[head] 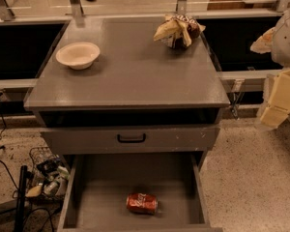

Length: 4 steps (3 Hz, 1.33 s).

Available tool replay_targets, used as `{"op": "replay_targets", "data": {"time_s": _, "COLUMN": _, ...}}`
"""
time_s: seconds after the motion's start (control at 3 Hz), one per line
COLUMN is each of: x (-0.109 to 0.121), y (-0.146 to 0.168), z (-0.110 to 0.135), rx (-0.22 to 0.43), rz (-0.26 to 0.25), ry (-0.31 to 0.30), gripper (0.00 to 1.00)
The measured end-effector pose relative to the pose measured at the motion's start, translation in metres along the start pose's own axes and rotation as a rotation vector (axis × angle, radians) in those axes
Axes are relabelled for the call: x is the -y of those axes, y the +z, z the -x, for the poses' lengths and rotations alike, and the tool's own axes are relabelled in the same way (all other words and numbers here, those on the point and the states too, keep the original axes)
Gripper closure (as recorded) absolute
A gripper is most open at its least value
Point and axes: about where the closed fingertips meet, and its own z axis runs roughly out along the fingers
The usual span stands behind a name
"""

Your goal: Pick coke can from middle drawer and place on counter

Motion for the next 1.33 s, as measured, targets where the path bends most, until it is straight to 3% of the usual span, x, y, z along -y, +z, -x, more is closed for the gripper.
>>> {"op": "replay_targets", "data": {"time_s": 0.33, "x": 0.0, "y": 0.0, "z": 0.0, "rx": 0.001, "rz": -0.001, "ry": 0.0, "gripper": 0.0}}
{"op": "replay_targets", "data": {"time_s": 1.0, "x": -0.007, "y": 0.026, "z": -0.005, "rx": 0.023, "rz": 0.098, "ry": 0.005, "gripper": 0.0}}
{"op": "replay_targets", "data": {"time_s": 1.33, "x": -0.008, "y": 0.031, "z": -0.005, "rx": 0.023, "rz": 0.111, "ry": 0.004, "gripper": 0.0}}
